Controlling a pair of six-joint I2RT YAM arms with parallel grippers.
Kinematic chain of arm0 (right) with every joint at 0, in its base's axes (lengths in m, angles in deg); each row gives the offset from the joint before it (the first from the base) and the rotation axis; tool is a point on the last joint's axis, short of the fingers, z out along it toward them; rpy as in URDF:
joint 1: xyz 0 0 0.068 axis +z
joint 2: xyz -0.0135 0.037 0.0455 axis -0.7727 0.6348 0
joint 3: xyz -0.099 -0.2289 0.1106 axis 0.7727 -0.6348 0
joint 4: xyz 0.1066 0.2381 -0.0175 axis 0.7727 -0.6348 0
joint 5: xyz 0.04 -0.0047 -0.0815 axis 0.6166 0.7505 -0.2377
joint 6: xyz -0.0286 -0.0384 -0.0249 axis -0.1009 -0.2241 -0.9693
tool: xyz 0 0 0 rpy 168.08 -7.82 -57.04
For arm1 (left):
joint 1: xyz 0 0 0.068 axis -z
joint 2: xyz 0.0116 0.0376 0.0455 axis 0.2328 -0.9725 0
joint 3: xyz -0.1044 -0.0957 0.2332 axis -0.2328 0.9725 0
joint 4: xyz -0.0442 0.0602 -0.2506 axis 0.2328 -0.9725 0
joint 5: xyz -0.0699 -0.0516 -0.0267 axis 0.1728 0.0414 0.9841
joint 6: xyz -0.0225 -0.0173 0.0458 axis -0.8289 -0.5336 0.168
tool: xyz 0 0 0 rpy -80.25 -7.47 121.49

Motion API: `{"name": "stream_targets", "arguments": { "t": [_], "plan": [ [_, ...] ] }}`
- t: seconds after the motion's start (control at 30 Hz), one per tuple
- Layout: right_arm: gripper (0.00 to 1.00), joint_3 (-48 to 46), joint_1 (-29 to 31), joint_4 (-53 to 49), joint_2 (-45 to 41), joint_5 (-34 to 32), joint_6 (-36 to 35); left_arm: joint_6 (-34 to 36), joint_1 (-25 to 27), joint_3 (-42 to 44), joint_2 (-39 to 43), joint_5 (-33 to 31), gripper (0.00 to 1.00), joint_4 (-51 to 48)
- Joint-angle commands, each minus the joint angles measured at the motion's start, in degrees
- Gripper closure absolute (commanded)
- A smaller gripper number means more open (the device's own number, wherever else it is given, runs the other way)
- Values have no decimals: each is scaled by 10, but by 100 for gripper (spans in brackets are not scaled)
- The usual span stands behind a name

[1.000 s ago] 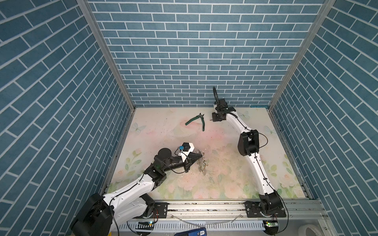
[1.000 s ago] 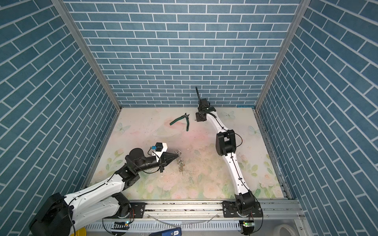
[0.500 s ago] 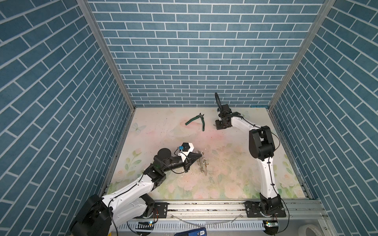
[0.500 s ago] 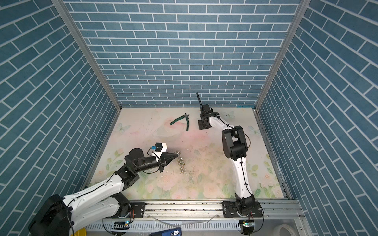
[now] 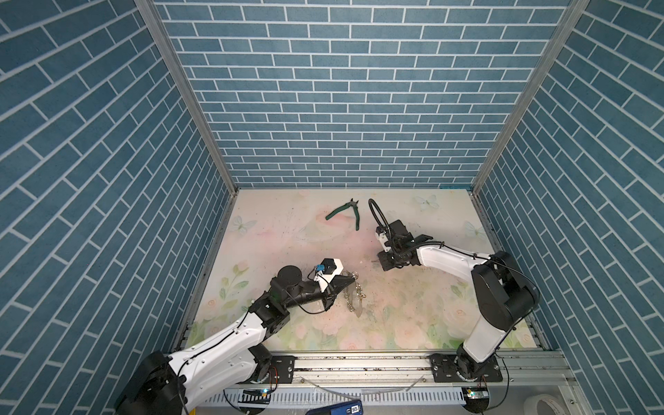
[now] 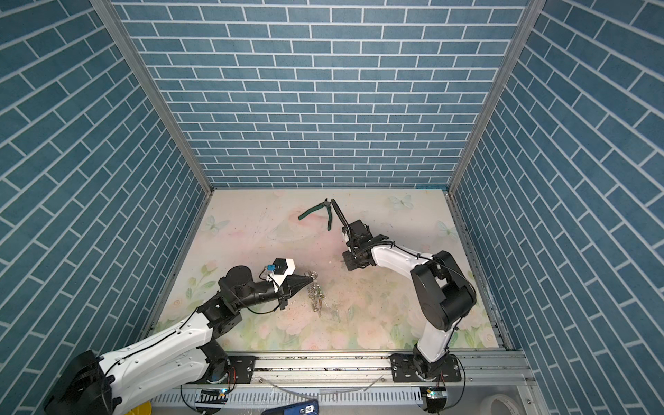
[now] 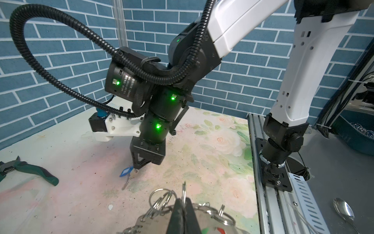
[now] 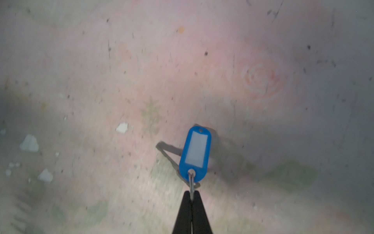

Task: Put the keys on the keyring

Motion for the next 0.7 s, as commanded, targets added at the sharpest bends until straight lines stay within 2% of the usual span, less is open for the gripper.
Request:
{"name": "stream_targets", "arguments": {
  "t": [0.0,0.27,0.67],
  "plan": [
    [100,-50,18,-1,-51,6,30,17,7,4,11,-12,100,-6],
    [100,-110,40,-23,-112,-3,51,21,7,-3,10,-10,100,-13],
    [100,-129,50,-42,-91,9,74,28,7,0,10,-14,100,-18]
  ]
}}
